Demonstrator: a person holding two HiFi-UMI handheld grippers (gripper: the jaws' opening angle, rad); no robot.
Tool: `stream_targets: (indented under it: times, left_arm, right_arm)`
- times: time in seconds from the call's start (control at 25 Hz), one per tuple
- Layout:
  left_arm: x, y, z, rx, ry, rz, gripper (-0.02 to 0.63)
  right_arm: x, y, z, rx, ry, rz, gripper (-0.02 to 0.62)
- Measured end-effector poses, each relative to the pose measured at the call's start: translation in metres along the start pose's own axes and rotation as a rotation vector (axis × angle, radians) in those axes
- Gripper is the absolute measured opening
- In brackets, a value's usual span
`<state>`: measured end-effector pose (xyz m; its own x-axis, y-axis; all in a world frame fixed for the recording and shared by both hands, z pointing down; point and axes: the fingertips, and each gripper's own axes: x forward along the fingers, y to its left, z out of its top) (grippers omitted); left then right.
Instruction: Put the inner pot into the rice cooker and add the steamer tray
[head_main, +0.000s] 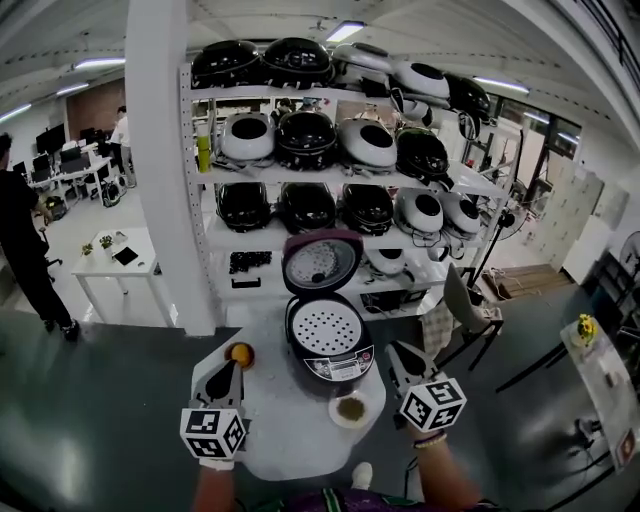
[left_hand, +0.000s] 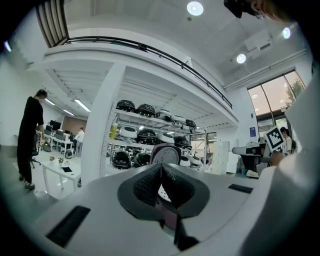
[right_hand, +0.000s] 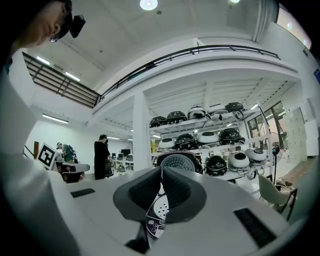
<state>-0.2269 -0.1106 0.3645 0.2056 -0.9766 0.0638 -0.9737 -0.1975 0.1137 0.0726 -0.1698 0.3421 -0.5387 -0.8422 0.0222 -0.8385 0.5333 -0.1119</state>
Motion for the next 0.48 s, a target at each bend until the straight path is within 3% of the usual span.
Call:
stream_targets:
  times: [0.48]
  left_arm:
    - [0.006, -0.010, 0.008, 0.003, -0.031, 0.003, 0.023]
  right_arm:
    - [-0.003, 0.011, 0.003, -0.069, -0.016, -0.012, 0.005]
